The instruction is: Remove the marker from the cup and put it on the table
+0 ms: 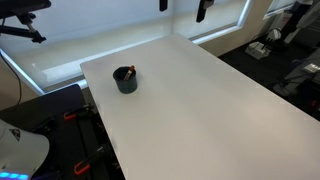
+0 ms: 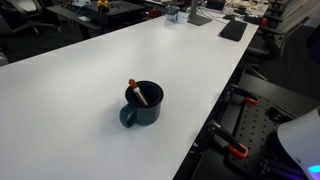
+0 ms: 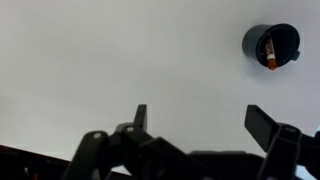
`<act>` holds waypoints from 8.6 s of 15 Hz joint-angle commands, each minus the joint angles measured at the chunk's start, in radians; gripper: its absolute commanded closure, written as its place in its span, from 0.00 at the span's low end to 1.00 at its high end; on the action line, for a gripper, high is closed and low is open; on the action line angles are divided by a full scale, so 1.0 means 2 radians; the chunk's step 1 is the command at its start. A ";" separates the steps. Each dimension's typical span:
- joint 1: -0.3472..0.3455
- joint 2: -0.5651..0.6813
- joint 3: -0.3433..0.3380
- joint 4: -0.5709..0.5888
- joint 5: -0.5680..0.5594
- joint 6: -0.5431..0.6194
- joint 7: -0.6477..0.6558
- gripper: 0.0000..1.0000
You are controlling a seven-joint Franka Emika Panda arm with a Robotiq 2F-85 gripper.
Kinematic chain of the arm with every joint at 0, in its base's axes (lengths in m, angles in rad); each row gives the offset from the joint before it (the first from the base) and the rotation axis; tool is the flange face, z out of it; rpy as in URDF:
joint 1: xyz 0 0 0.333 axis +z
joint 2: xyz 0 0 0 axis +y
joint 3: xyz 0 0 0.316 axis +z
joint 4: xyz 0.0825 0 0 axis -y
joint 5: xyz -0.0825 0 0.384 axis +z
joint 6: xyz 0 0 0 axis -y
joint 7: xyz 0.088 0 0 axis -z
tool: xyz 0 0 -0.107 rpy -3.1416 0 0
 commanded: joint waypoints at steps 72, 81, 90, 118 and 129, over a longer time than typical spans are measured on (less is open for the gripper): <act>0.034 0.318 0.192 0.149 0.005 -0.060 -0.272 0.00; 0.041 0.312 0.194 0.114 0.012 -0.054 -0.260 0.00; 0.037 0.337 0.195 0.129 0.010 -0.060 -0.278 0.00; 0.034 0.381 0.194 0.132 0.005 -0.064 -0.277 0.02; 0.031 0.381 0.194 0.131 0.006 -0.063 -0.277 0.90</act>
